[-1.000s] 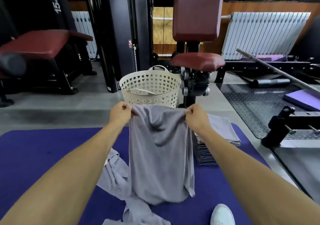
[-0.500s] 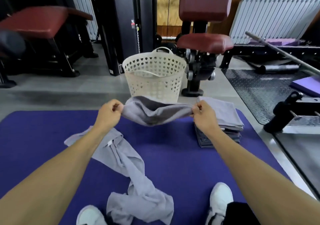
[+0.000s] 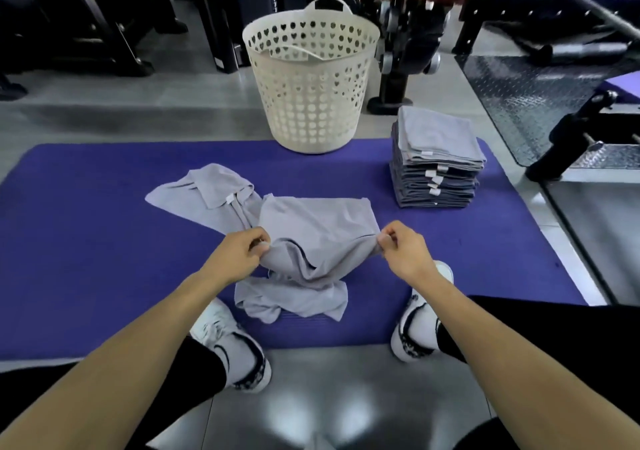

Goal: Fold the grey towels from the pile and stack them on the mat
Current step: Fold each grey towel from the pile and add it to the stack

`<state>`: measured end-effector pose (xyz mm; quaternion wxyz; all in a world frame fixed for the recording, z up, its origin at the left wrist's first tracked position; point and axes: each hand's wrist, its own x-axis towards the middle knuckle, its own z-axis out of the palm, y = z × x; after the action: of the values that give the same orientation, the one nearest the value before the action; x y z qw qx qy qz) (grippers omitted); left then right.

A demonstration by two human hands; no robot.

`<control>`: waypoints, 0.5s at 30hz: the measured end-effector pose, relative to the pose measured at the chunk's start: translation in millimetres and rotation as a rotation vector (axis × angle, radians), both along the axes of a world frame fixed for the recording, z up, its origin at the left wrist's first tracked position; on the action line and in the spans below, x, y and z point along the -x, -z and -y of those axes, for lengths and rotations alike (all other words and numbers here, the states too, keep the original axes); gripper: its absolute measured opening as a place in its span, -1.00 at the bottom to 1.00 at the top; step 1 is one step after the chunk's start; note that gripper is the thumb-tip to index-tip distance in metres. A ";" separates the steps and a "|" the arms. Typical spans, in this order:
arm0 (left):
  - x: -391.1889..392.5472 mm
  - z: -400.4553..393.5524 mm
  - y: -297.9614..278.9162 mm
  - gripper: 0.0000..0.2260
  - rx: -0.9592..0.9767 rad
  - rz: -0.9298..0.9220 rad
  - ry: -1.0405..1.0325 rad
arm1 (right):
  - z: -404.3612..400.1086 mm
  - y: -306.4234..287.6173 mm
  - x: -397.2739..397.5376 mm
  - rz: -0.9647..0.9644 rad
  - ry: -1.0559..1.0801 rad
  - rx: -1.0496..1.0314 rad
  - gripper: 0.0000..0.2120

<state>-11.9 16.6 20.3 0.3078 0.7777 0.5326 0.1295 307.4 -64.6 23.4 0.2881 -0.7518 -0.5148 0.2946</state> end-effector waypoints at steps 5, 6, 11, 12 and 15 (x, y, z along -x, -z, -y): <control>11.4 9.9 4.7 -0.81 0.141 -0.128 0.035 | 16.5 12.1 -0.4 0.003 -0.067 0.230 -0.88; 11.2 11.3 6.0 -0.83 0.168 -0.128 0.029 | 17.3 14.0 -1.1 0.016 -0.108 0.294 -0.88; -12.5 -1.9 10.7 -0.90 0.152 -0.054 -0.021 | -3.0 7.5 -13.3 -0.008 -0.200 0.425 -0.86; -20.7 -8.7 11.9 -0.89 0.149 -0.052 -0.015 | -11.9 2.7 -19.0 -0.002 -0.211 0.427 -0.86; -52.6 -32.8 18.7 -0.88 0.136 -0.077 0.021 | -44.3 -10.9 -40.9 0.041 -0.241 0.421 -0.87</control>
<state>40.7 49.4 1.6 0.3406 0.7651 0.5432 0.0598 348.3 -20.2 34.2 0.0773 -0.7341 -0.5339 0.4123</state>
